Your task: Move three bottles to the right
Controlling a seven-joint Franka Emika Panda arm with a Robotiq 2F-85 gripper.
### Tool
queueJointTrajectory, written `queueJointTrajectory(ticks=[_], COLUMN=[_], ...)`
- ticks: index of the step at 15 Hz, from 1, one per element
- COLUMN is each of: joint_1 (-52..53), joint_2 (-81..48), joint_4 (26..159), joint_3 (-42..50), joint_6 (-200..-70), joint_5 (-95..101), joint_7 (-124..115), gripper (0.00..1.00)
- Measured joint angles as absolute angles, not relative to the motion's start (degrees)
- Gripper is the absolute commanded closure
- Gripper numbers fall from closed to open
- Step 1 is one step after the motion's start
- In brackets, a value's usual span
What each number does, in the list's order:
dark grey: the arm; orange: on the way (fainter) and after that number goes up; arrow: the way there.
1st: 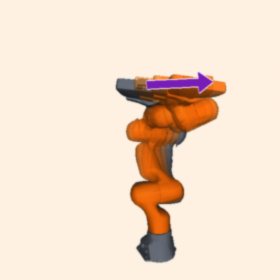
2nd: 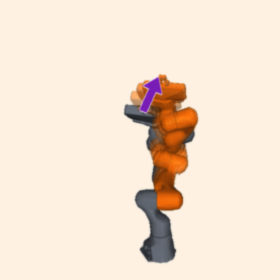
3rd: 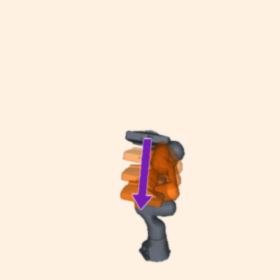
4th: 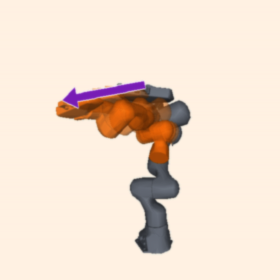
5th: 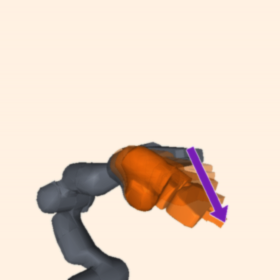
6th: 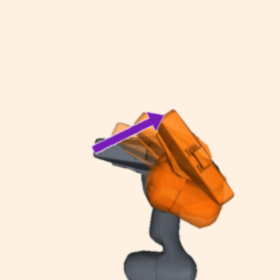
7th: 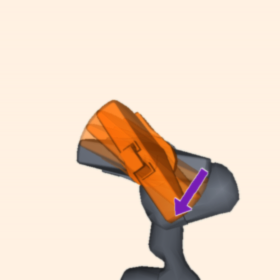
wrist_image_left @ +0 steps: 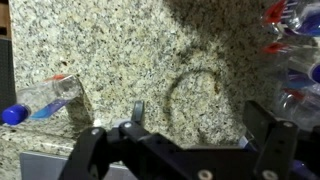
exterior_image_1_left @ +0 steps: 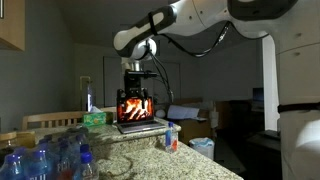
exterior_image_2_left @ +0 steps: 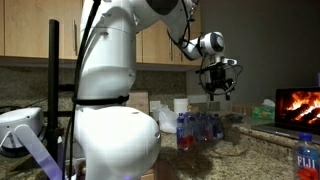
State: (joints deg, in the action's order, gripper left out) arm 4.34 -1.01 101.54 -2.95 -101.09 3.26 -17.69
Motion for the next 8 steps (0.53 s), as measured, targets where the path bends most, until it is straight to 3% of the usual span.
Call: queueJointTrajectory(ticks=[8], joint_1=[10.37], joint_2=[-10.95], joint_4=[93.29], joint_3=[-7.50], joint_6=[-102.58], joint_5=[8.22], joint_7=[-13.99], gripper=[0.00])
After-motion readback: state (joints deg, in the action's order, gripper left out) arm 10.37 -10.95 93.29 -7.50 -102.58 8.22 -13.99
